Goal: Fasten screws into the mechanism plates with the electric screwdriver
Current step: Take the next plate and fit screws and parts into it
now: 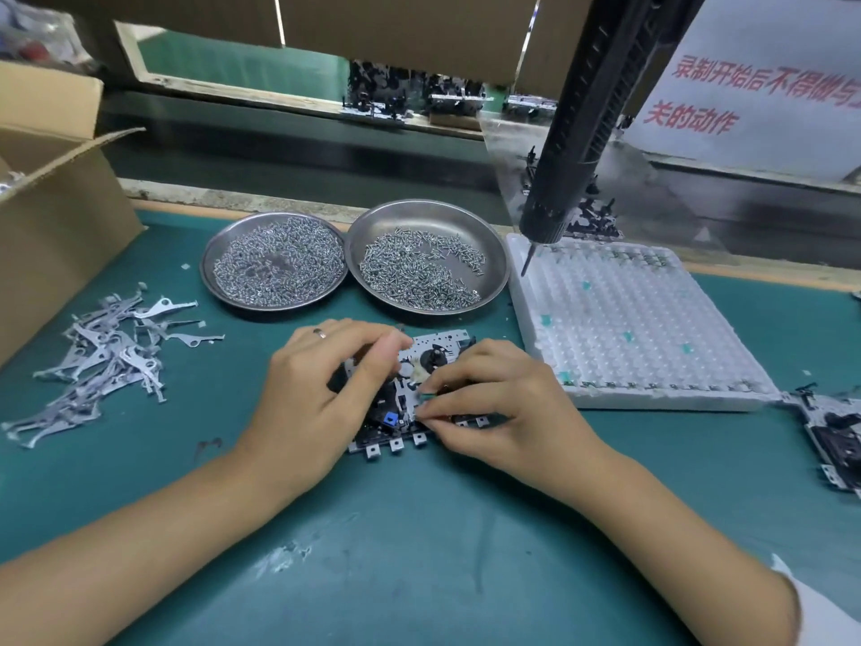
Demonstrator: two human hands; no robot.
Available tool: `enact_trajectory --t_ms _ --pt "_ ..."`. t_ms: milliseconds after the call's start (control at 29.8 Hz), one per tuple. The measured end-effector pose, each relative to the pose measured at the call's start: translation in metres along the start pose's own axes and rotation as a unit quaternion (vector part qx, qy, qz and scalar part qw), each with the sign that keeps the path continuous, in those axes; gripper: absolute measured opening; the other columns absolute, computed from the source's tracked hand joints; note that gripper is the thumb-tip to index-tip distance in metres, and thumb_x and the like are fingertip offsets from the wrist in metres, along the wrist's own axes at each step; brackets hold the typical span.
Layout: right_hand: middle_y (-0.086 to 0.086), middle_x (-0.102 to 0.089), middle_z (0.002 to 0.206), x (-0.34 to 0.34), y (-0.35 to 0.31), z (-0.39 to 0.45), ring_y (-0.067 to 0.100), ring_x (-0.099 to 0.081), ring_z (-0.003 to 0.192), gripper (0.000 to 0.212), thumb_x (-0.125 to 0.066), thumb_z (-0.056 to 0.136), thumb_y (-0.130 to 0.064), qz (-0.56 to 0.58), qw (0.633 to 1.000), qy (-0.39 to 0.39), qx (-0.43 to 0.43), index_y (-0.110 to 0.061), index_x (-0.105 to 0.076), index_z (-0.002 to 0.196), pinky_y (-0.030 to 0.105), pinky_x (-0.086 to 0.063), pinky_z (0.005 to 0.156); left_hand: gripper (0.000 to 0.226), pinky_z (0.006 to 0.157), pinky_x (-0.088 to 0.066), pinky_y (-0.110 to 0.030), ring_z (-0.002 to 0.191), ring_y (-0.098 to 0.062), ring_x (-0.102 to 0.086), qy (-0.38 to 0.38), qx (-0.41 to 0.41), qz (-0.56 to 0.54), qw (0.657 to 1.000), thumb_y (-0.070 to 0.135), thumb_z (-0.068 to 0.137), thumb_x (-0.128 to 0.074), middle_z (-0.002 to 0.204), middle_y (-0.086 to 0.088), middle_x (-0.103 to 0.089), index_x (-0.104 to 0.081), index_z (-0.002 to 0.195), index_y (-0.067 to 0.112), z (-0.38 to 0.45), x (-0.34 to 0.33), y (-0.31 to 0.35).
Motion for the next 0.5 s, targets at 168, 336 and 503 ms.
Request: enact_trajectory --t_ms 168,336,503 --pt "-0.001 -0.073 0.086 0.001 -0.003 0.000 0.025 -0.061 0.070 0.008 -0.077 0.072 -0.011 -0.011 1.000 0.005 0.023 -0.013 -0.079 0.080 0.036 -0.047 0.070 0.024 0.080 -0.038 -0.033 0.072 -0.010 -0.051 -0.043 -0.061 0.061 0.995 0.028 0.085 -0.048 0.073 0.006 -0.061 -0.068 0.084 0.015 -0.006 -0.006 0.012" --pt "-0.001 -0.073 0.086 0.000 -0.001 -0.001 0.022 -0.062 0.072 0.007 -0.077 0.073 -0.013 0.007 1.000 0.002 0.003 -0.013 -0.079 0.079 0.035 -0.047 0.072 0.023 0.081 -0.036 -0.027 0.077 -0.008 -0.055 -0.020 -0.008 0.020 1.000 0.028 0.084 -0.042 0.075 0.009 -0.063 -0.065 0.083 0.022 -0.003 0.001 0.003" --pt "0.001 -0.073 0.087 -0.003 -0.001 0.000 0.025 -0.061 0.073 0.008 -0.077 0.072 -0.010 0.004 1.000 -0.016 0.006 -0.013 -0.079 0.080 0.038 -0.048 0.071 0.022 0.083 -0.035 -0.024 0.078 -0.007 -0.055 -0.024 -0.006 0.021 0.999 0.029 0.083 -0.043 0.078 0.011 -0.063 -0.064 0.083 0.022 -0.003 0.001 0.004"
Point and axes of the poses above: each hand's wrist, its own z-axis towards the middle knuckle, its own x-axis out of the back of the hand, y = z × x, the point moved 7 cm from there along z, towards the middle knuckle
